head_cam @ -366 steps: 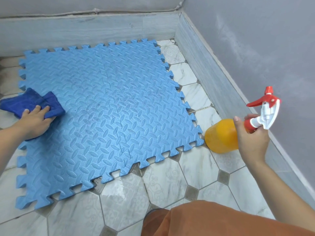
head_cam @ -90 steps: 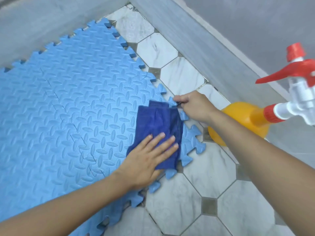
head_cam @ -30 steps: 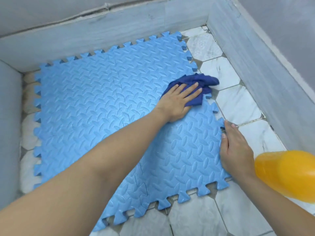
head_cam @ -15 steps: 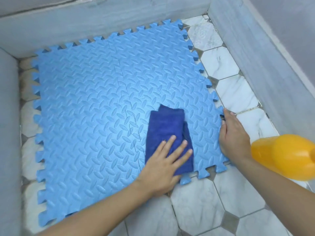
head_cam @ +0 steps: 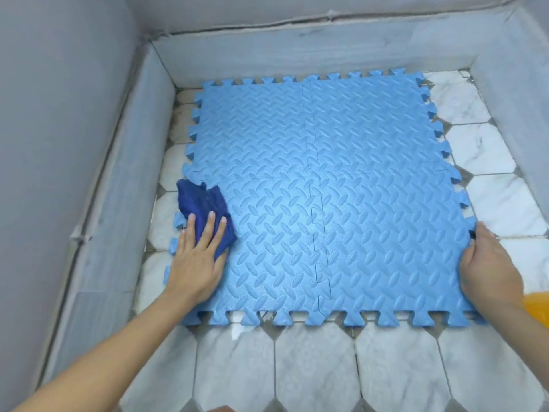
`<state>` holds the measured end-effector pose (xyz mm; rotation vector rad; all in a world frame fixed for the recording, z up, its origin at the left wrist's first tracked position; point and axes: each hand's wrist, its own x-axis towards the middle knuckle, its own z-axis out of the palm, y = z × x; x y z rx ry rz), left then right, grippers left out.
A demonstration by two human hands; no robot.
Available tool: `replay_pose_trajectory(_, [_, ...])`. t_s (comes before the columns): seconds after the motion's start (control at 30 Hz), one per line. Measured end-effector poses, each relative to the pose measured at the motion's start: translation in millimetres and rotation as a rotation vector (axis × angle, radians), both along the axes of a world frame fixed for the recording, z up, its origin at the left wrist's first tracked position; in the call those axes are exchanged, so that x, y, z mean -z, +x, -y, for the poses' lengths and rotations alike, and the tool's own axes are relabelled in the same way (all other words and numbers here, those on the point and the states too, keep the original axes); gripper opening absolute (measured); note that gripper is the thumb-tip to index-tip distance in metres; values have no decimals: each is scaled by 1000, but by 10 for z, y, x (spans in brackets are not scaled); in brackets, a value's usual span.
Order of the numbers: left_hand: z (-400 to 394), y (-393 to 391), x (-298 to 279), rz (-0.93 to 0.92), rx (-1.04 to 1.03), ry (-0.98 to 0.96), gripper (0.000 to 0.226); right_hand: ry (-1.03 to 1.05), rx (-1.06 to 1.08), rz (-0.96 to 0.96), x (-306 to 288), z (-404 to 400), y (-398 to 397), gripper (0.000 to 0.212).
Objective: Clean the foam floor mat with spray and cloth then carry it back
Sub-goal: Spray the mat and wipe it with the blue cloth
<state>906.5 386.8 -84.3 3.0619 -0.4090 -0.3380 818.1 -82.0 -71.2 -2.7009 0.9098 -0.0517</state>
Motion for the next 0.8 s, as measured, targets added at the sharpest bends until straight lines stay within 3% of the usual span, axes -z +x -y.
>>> replay_pose_trajectory(0.1, [559,-248,0,60,190,-13,62,-99,-9,-77,2,-49,43,49])
replay_pose_trajectory(0.2, [1199,-439,-11,56,468,-54,64,-211,-158,-104,24,-242,174,55])
replay_pose_trajectory(0.3, [1547,-234,4,48,654,24,73,-187,-352,-69,27,-525,414,55])
replay_pose_trajectory(0.43, [1536,473,28,13,409,7,72,-159,-486,-67,84,-616,745,58])
replay_pose_trajectory(0.67, [739,1829,84,86,-312,-62,59,-119,-379,3,194,-290,1228,61])
replay_pose_trajectory(0.73, [929,1916,85,84,-337,-96,58,-77,-338,13,199,-310,1478,61])
replay_pose_trajectory(0.8, [1360,1866,81,89,-167,-89,58,-77,-304,5,223,-384,1670,55])
